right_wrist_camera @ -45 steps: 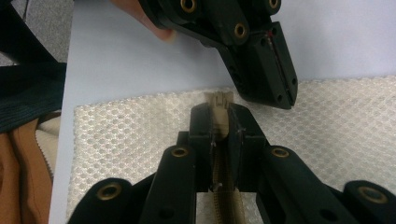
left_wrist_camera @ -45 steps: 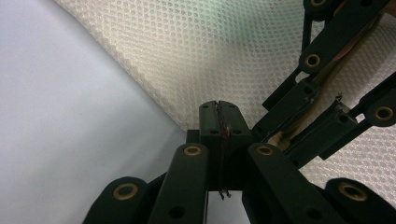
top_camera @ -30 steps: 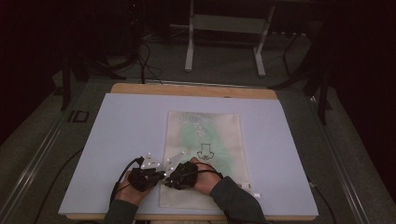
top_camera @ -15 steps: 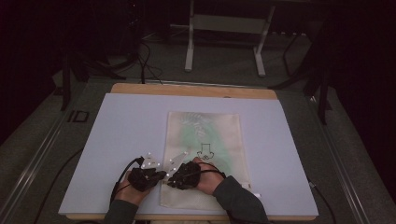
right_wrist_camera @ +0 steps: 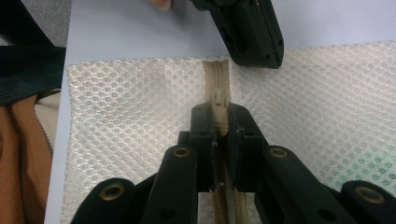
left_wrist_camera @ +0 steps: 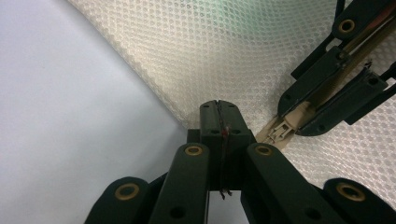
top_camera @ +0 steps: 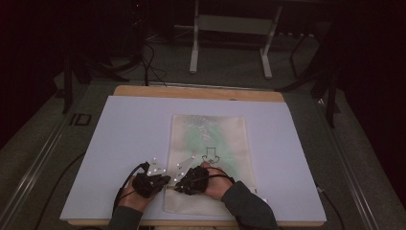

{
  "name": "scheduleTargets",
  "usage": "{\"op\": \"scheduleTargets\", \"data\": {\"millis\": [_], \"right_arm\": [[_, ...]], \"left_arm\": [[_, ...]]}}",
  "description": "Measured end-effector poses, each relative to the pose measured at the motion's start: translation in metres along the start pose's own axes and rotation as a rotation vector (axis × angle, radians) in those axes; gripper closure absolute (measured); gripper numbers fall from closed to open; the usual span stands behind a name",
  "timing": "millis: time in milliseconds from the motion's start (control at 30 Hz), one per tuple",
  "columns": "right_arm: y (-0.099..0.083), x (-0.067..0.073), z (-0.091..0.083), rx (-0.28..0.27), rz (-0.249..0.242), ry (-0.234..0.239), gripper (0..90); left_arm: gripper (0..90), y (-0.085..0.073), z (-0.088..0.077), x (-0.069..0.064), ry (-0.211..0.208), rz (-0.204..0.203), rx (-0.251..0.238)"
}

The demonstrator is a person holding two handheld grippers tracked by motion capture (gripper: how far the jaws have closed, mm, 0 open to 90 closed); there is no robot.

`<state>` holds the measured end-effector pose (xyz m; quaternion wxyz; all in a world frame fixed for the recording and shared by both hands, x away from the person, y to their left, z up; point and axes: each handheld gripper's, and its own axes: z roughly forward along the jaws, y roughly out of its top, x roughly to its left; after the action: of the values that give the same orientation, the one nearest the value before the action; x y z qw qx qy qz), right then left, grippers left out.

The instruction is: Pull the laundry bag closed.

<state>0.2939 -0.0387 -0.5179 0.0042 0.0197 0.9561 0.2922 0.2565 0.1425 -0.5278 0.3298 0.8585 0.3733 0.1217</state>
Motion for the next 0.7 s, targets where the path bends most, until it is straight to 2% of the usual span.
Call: {"op": "scheduleTargets", "data": {"millis": [100,200,533,633,667,700], "right_arm": [[0.0006,0.0003,0.0003,0.001,-0.003,-0.002,82.4],[0.0016,0.0004,0.0010,0.005,-0.008,-0.001,82.3],[0.0023,0.0003,0.0017,0.003,-0.009,0.000,82.4],[0.0018,0.0002,0.0017,-0.001,-0.004,0.001,82.3],[0.0018,0.0001,0.0017,0.000,-0.004,0.001,82.3],[0.0018,0.0001,0.0017,0.000,-0.004,0.001,82.3]], "left_arm": [[89.3,0.0017,-0.0008,-0.0032,0.018,0.015,0.007],[89.2,0.0011,-0.0041,-0.0021,-0.024,-0.011,-0.015],[89.2,0.0016,-0.0068,-0.0037,-0.061,-0.008,-0.036],[89.2,0.0018,-0.0063,-0.0041,-0.069,0.000,-0.027],[89.2,0.0009,-0.0014,-0.0039,-0.066,-0.009,0.008],[89.2,0.0009,-0.0014,-0.0039,-0.066,-0.009,0.008]]}}
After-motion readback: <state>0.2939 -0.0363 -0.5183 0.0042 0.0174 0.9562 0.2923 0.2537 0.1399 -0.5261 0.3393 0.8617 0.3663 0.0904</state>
